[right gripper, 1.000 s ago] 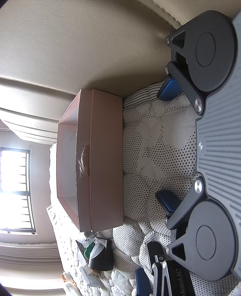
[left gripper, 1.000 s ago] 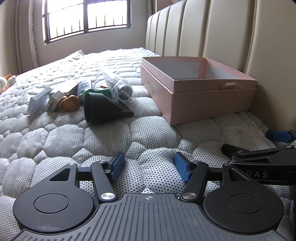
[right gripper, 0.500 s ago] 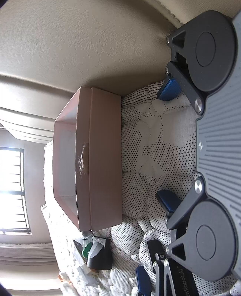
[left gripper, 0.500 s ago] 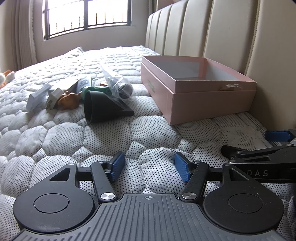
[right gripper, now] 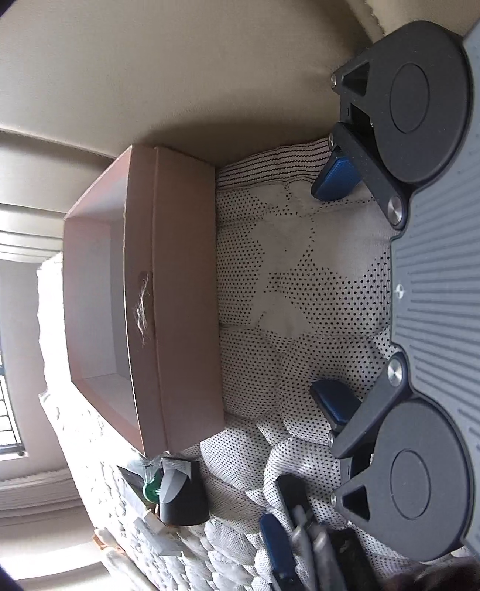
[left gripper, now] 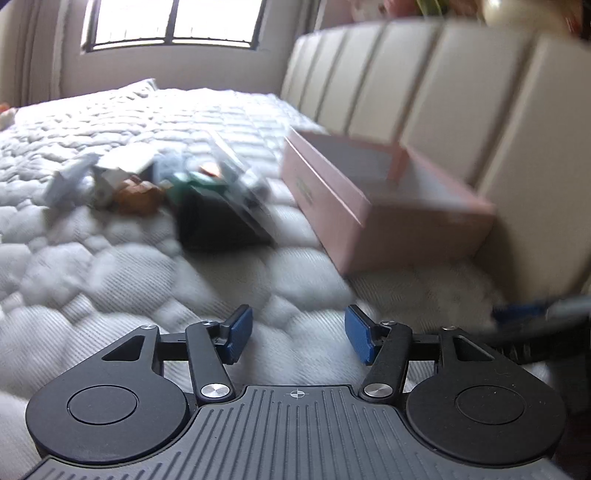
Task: Organize rigid objects
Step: 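Grasp the white battery holder with the left tool while the right tool grasps the white plug adapter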
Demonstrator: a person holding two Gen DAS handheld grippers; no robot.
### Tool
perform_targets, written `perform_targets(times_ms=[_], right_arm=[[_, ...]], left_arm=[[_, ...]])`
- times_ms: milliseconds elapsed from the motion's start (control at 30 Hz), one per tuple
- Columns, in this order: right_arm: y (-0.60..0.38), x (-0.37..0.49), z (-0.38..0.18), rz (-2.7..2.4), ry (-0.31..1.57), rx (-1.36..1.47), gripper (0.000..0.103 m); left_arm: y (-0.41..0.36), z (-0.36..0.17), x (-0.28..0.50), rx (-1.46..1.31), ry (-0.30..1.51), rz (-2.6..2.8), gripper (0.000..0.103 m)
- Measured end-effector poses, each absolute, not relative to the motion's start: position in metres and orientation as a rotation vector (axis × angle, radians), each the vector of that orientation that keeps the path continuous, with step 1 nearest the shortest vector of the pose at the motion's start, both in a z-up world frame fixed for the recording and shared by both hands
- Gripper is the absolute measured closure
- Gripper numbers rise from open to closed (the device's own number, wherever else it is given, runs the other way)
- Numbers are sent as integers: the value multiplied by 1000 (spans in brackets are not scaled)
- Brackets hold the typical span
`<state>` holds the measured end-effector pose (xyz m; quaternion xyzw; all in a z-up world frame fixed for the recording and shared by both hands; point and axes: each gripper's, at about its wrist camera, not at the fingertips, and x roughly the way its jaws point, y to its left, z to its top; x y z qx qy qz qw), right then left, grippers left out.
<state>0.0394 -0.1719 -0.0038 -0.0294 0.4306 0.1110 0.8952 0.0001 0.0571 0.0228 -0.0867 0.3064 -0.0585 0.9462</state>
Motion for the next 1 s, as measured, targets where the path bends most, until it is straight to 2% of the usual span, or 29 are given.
perform_targets(times_ms=[133,267,367,533,600,667,833,867,933,967,1000], right_arm=[[-171,43,-2,235,934,-62,0],[-165,40,-5,215,910,-94,0],[-158,35,2,199,865,-125,0],[-120,21,23,256,725,-187,0],[-105,21,33,299,697,-170,0],[-91,24,44,336,666,-158,0],[-61,34,65,407,618,-164,0],[-55,35,68,413,604,-173,0],[-41,41,70,415,578,-197,0],[-35,43,70,414,572,-206,0],[-27,48,69,420,568,-216,0]], left_arm=[[125,52,10,-137,479,28,41],[202,69,43,-160,463,180,45],[244,67,78,-235,551,164,45],[251,44,138,-218,708,109,45],[260,33,149,-204,753,112,39],[273,25,154,-225,769,106,38],[286,15,160,-234,764,99,42],[287,16,160,-238,755,97,44],[290,17,155,-237,732,100,74],[291,18,152,-235,731,99,83],[293,19,146,-241,731,95,84]])
